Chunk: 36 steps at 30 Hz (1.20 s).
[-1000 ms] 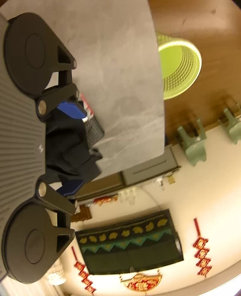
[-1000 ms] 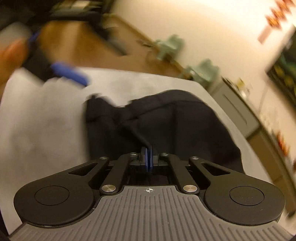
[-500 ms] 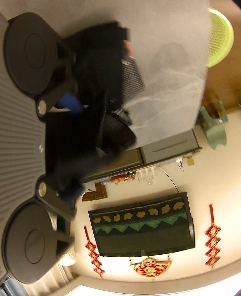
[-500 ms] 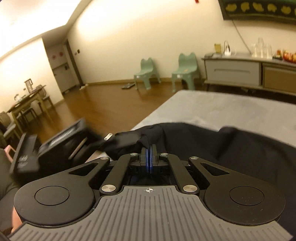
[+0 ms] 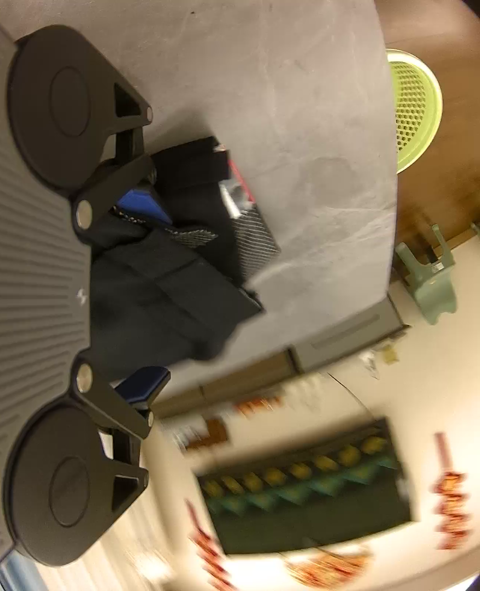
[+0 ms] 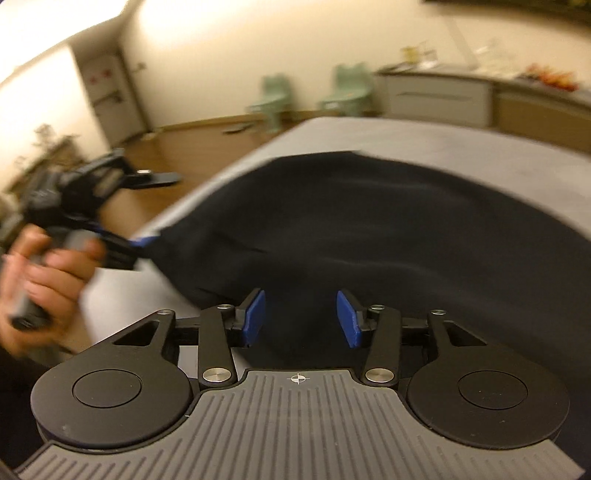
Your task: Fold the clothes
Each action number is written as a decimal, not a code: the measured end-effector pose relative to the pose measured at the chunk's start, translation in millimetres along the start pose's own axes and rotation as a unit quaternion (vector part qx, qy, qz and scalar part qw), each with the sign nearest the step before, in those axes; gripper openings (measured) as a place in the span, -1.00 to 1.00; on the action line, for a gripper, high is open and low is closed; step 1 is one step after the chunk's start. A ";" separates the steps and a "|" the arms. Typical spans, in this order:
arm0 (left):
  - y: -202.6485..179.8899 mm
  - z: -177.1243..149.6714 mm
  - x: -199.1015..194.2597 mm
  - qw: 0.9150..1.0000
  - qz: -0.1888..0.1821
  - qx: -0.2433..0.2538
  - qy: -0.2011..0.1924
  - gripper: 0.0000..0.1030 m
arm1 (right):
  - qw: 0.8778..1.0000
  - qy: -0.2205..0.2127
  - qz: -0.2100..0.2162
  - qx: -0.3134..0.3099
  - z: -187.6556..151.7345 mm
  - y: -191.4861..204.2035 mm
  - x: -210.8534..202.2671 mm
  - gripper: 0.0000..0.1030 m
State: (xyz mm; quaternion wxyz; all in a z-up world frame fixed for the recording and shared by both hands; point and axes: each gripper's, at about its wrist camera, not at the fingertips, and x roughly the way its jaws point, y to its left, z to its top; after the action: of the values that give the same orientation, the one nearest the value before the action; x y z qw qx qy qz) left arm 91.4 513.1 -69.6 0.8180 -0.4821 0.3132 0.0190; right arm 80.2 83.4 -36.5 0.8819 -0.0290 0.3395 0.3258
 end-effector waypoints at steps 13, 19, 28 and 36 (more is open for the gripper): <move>1.3 26.1 -46.8 0.984 0.045 -0.021 -0.171 0.42 | 0.984 0.007 -0.157 0.081 -82.5 -139.1 -96.9 0.18; -23.4 -33.7 -43.9 0.996 0.042 0.061 -0.057 0.42 | 0.973 -0.016 -0.198 0.114 -107.4 -176.6 -136.5 0.27; -44.1 -15.8 20.4 0.979 0.156 0.117 -0.051 -0.79 | 0.881 -0.108 -0.253 0.385 -159.3 -278.2 -228.4 0.27; -16.0 -8.7 13.5 0.990 0.125 0.041 -0.046 -0.61 | 0.763 -0.192 -0.308 0.534 -235.8 -334.9 -312.9 0.27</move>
State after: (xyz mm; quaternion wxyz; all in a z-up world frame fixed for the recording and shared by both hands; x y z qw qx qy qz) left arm 103.3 493.9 -67.3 0.8418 -0.4040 0.3335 0.1299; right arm -31.9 -417.7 -81.2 0.8543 0.4071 0.2547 -0.1991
